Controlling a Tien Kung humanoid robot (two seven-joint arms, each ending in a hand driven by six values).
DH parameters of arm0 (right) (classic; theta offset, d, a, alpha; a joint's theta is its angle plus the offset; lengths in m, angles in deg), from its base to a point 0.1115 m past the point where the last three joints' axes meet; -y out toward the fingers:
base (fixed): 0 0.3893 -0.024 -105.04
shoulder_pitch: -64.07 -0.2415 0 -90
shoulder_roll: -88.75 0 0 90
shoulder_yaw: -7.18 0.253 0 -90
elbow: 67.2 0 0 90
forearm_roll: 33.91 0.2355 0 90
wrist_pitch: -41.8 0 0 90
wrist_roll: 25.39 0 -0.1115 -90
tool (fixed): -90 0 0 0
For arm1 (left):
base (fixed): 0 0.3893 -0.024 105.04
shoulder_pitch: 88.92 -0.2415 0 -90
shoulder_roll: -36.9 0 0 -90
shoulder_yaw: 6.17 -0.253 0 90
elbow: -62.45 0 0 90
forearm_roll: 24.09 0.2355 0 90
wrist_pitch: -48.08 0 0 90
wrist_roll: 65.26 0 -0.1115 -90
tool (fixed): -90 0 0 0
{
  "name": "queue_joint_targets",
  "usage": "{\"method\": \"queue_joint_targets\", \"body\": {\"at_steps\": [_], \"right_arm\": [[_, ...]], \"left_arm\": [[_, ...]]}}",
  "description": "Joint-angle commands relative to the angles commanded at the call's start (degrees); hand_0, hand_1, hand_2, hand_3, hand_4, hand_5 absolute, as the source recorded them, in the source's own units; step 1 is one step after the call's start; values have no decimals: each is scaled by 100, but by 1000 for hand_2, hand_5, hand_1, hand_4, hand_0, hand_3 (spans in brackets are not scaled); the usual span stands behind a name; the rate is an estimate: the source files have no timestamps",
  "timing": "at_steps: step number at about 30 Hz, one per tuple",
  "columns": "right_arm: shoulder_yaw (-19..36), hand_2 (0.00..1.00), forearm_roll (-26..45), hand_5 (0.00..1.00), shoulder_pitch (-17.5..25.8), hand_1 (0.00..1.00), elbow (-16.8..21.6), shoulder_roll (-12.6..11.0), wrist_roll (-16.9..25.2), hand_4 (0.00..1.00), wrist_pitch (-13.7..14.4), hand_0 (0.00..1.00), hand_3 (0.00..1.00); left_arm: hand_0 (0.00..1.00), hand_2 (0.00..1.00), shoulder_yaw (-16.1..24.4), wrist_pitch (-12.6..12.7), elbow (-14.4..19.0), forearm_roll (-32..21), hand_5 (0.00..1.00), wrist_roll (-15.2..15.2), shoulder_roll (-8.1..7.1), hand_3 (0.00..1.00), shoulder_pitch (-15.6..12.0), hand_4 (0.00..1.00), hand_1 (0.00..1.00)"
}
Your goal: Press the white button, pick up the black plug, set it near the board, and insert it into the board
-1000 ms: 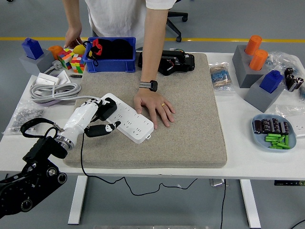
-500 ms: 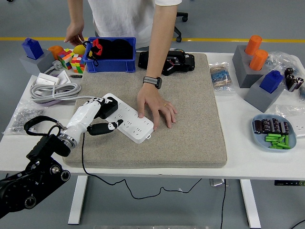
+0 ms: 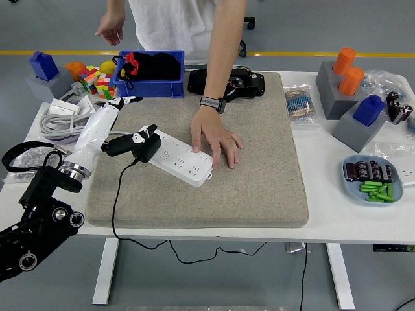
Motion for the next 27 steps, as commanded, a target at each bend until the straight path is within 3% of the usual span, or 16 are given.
{"method": "queue_joint_targets", "body": {"at_steps": [12, 27], "right_arm": [[20, 564, -4, 378, -2, 568, -2, 2, -4, 641, -3, 617, 578], [-57, 564, 45, 380, -123, 568, 0, -28, -8, 641, 1, 616, 578]], "left_arm": [[992, 922, 1030, 387, -34, -387, 657, -167, 150, 861, -372, 824, 976], [993, 904, 2189, 253, -33, -219, 694, -30, 312, 841, -703, 829, 969]]}}
